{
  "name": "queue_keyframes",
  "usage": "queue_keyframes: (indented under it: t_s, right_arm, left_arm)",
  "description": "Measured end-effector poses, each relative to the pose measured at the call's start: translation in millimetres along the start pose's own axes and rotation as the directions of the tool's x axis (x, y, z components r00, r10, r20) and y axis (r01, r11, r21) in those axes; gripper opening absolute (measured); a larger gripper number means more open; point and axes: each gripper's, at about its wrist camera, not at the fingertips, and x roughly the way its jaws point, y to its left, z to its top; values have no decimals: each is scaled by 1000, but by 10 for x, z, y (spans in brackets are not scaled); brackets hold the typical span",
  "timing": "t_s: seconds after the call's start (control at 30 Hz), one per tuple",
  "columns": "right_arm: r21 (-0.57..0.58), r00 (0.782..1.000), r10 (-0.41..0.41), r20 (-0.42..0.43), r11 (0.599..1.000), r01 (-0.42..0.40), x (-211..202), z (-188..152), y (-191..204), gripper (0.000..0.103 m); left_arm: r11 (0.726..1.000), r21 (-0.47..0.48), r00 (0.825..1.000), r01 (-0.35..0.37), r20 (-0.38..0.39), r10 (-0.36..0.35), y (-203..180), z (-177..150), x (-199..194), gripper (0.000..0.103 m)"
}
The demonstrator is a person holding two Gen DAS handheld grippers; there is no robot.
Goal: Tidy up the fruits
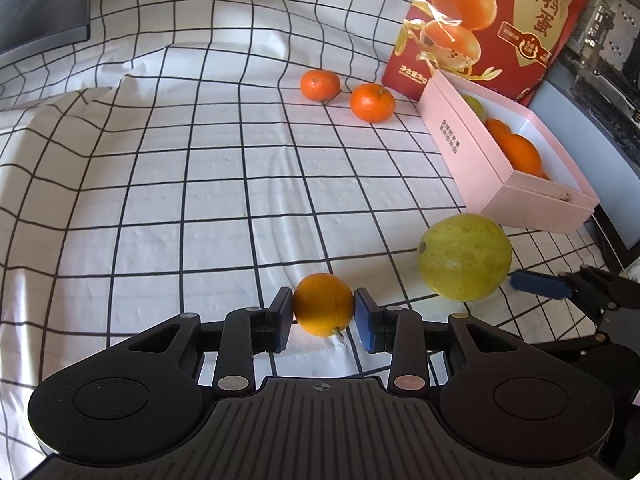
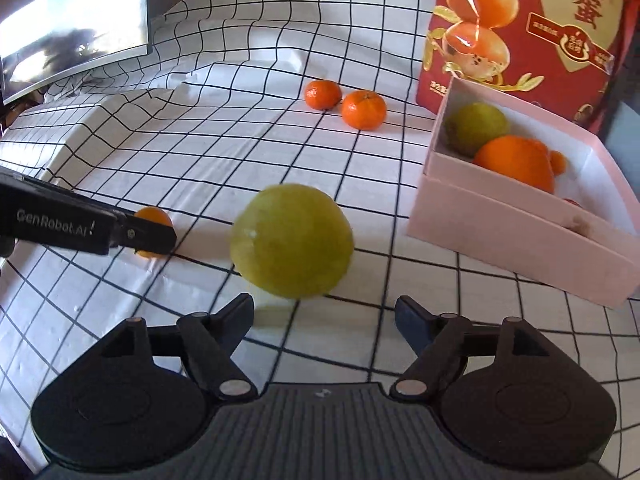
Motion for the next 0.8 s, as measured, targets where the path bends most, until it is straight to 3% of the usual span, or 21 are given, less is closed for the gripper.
queue_keyframes:
  t_s: [0.43,0.6,0.8]
  right_arm:
    - [71,999,-42,6,997,41,-65,-182,5,103]
    - [104,997,-72,4,992,72,-76,-197,38,103]
    - [69,998,-36,-49,997,39,-36,-85,9,102]
  left_arm:
    - [1000,-11,1000,-9,-23,9,-21,-4,6,38]
    - [1000,0,1000,-9,-27,9,-21,1,16,38]
    - [1000,-4,1000,-3,-26,3,-16,4,19,38]
